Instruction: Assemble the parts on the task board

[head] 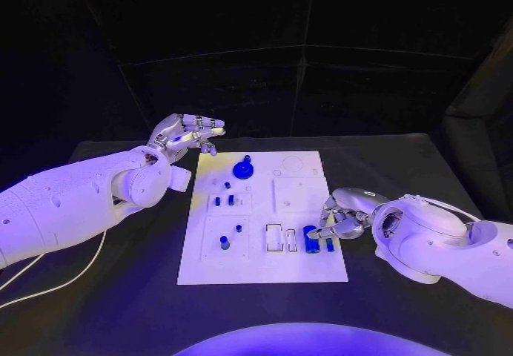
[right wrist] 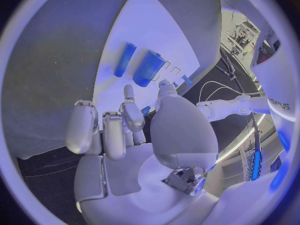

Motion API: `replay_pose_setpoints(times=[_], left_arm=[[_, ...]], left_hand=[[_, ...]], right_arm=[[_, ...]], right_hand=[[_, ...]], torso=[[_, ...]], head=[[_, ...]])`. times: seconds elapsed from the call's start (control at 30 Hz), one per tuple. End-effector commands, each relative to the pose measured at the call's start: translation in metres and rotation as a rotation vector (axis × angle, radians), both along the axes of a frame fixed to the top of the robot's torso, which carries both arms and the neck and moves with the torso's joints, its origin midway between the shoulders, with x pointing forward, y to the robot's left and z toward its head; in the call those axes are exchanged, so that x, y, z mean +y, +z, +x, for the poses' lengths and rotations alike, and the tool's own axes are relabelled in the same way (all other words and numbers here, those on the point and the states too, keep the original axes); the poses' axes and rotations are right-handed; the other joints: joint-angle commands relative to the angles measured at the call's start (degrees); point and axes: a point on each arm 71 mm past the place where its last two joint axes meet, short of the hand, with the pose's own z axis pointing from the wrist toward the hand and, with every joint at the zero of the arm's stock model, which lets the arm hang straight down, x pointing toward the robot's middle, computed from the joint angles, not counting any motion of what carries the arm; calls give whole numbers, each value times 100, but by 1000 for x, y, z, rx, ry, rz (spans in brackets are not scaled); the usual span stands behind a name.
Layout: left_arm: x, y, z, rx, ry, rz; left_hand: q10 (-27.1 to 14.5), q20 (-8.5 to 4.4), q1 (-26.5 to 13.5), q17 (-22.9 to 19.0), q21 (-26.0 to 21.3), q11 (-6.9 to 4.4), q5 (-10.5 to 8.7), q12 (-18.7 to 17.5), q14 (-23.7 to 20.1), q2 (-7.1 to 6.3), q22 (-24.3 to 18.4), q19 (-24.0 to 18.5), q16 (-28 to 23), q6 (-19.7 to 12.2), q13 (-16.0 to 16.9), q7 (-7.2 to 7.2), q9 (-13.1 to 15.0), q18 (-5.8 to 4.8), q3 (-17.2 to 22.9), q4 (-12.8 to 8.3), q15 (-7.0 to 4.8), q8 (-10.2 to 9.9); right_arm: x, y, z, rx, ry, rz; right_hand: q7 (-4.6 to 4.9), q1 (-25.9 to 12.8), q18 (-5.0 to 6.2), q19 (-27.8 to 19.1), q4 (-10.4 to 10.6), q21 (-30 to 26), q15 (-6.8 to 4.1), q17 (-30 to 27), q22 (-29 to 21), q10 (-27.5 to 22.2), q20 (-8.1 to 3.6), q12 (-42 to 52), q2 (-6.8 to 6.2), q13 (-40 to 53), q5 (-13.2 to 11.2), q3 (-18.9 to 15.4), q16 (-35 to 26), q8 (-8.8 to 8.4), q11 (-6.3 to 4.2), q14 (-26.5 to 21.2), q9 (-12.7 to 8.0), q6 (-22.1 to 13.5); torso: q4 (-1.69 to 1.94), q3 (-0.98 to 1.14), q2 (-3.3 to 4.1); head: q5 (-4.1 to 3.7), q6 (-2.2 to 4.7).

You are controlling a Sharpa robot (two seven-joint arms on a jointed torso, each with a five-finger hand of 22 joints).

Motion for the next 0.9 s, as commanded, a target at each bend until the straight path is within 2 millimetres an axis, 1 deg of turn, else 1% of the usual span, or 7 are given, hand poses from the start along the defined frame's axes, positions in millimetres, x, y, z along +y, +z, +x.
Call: replay_pose_setpoints(times=[0.03, 0.3, 0.57, 0.67, 0.7, 0.8, 0.9], left_arm=[[0, 1, 0, -2, -5, -6], [1, 0, 0, 1, -2, -3], [1, 0, 0, 5, -5, -2], [2, 0, 0, 6, -5, -2], [2, 0, 0, 6, -4, -2], [2, 0, 0, 7, -4, -1], [2, -1, -1, 9, -6, -1]], left_hand=[[-34, 21, -22, -6, -34, -6, 1, 28, -41, 42, -6, 1, -20, -34, -6, 9, -1, 38, -37, -6, -8, 22], [-34, 21, -22, -6, -34, -6, 1, 28, -41, 42, -6, 1, -20, -34, -6, 9, -1, 38, -37, -6, -8, 22], [-34, 21, -22, -6, -34, -6, 1, 28, -41, 42, -6, 1, -20, -34, -6, 9, -1, 38, -37, -6, -8, 22], [-34, 21, -22, -6, -34, -6, 1, 28, -41, 42, -6, 1, -20, -34, -6, 9, -1, 38, -37, -6, -8, 22], [-34, 21, -22, -6, -34, -6, 1, 28, -41, 42, -6, 1, -20, -34, -6, 9, -1, 38, -37, -6, -8, 22], [-34, 21, -22, -6, -34, -6, 1, 28, -41, 42, -6, 1, -20, -34, -6, 9, -1, 38, -37, -6, -8, 22], [-34, 21, -22, -6, -34, -6, 1, 28, -41, 42, -6, 1, -20, -34, -6, 9, -1, 38, -37, -6, -8, 22]], right_arm=[[2, -4, 0, -1, 11, -40], [15, -12, -3, 1, 43, -29], [19, -21, -3, 27, 47, -49], [21, -24, -3, 33, 44, -55], [22, -25, -3, 29, 42, -54], [24, -25, -3, 13, 37, -45], [26, -25, -3, 1, 31, -40]], right_hand=[[-7, 29, -102, 42, -5, 23, -40, 271, 16, -52, -7, -13, 7, 5, 52, -24, 22, 36, 6, 372, 11, -49], [-11, 59, -103, 41, -8, 26, -42, 282, 21, -48, -8, -6, 31, 30, 70, -14, 26, 69, 3, 374, 22, -52], [-25, 161, -106, 46, -18, 40, -51, 312, 48, -43, -14, -8, 151, 76, 104, 29, 37, 167, -10, 379, 52, -56], [-30, 258, -106, 44, -33, 42, -55, 322, 52, -47, -18, -21, 222, 88, 155, 55, 41, 214, -15, 380, 66, -68], [-36, 358, -107, 44, -51, 45, -60, 327, 57, -49, -22, -31, 293, 97, 200, 86, 42, 250, -20, 380, 76, -69], [-50, 677, -107, 40, -129, 47, -72, 390, 63, -48, -30, -57, 488, 115, 70, 186, 65, 326, -34, 390, 97, -51], [-49, 885, -109, 41, -204, 52, -75, 415, 75, -51, -35, -86, 582, 116, 95, 235, 73, 353, -38, 393, 101, -57]], torso=[[0, -4, 3], [-28, 3, 2], [17, -7, 1], [16, -4, 3], [17, -3, 3], [16, 0, 3], [6, -2, 3]], head=[[3, -12], [65, 8], [26, -9], [42, -8], [46, -11], [57, -22], [60, -18]])
